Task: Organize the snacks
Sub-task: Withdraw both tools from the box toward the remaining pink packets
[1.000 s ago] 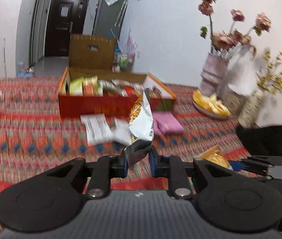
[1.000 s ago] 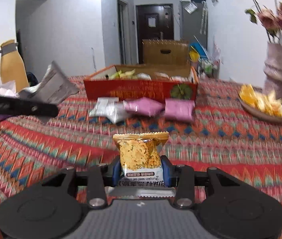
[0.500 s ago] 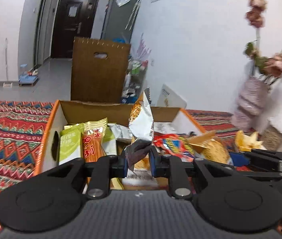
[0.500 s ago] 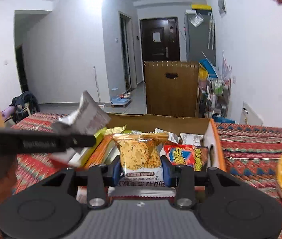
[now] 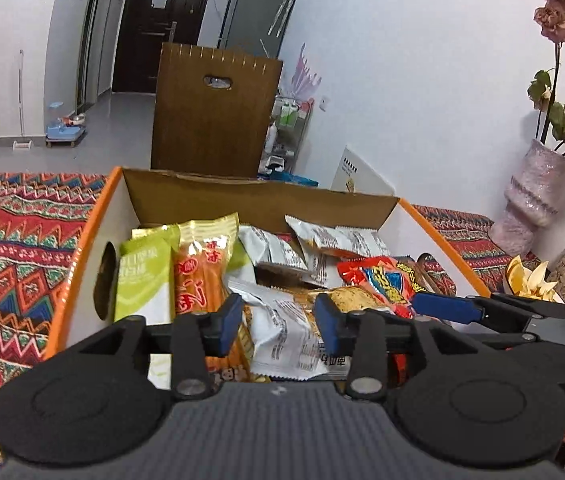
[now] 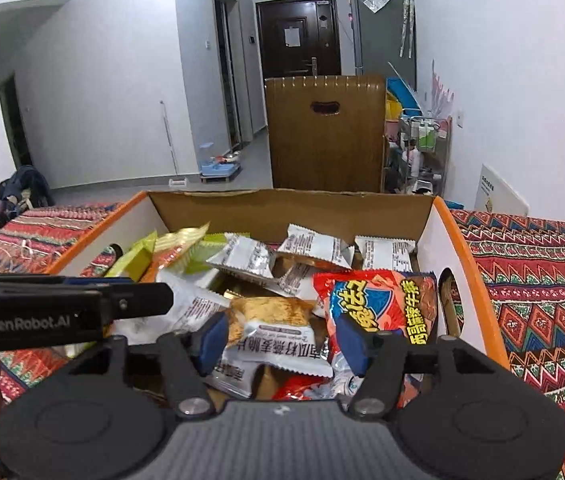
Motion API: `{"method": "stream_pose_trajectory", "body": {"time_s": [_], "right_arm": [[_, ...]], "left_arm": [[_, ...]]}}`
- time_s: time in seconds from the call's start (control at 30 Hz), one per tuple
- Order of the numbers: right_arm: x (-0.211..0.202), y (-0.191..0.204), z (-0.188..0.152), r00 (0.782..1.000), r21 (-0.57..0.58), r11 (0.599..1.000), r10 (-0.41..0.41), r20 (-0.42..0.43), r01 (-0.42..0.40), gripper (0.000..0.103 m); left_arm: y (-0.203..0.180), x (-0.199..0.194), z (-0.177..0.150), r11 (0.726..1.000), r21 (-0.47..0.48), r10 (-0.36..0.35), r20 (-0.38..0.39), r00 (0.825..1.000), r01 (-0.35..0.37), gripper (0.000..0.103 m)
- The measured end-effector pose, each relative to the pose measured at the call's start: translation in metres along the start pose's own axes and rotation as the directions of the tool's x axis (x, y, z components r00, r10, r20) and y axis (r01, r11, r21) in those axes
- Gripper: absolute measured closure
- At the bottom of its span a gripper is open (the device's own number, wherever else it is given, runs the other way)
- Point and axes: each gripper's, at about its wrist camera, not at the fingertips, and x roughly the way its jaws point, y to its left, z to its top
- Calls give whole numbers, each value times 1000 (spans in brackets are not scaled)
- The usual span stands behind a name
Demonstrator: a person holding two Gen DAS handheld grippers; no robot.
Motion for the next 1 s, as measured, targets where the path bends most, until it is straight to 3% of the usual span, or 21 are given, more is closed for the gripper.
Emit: {"method": "stream_pose_trajectory", "body": {"time_s": [0.33, 0.5, 0.57, 0.8, 1.0], "right_arm": [[-70, -4, 14, 992, 1, 999, -35, 121, 35, 43], [-120, -5, -4, 990, -35, 997, -62, 130, 67, 40], [-142, -5, -16, 988, -49, 995, -78, 136, 85, 38], [-225, 2, -80, 985, -78, 992, -85, 150, 97, 22], [-279, 13, -147, 986, -92, 992, -69, 149, 83, 15]], "left_arm": [[-15, -63, 6, 999, 34, 1, 83, 997, -4, 61], [-26, -119, -14, 995, 87, 31, 109, 994, -40, 47], [-31, -145, -29, 993, 105, 43, 121, 992, -56, 38], [-53, -225, -103, 979, 174, 85, 137, 987, -108, 25], [-64, -272, -168, 980, 134, 132, 122, 984, -148, 18]]}}
